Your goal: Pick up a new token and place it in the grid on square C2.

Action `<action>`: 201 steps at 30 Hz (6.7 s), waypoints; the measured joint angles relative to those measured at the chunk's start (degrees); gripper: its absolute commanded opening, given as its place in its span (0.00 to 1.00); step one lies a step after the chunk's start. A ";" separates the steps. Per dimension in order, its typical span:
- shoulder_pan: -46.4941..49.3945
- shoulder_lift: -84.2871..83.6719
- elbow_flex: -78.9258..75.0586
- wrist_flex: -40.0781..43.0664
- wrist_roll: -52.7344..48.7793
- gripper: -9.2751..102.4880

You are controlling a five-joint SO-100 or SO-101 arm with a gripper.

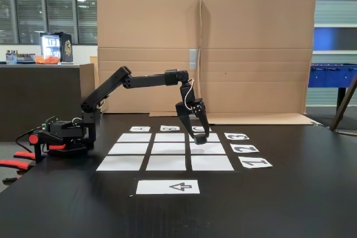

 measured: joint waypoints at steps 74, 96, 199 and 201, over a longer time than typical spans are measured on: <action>39.29 74.71 53.35 -19.07 -15.73 0.53; 74.27 111.62 95.19 -30.06 -20.13 0.07; 77.34 148.89 138.87 -32.78 -22.94 0.08; 77.34 148.89 138.87 -32.78 -22.94 0.08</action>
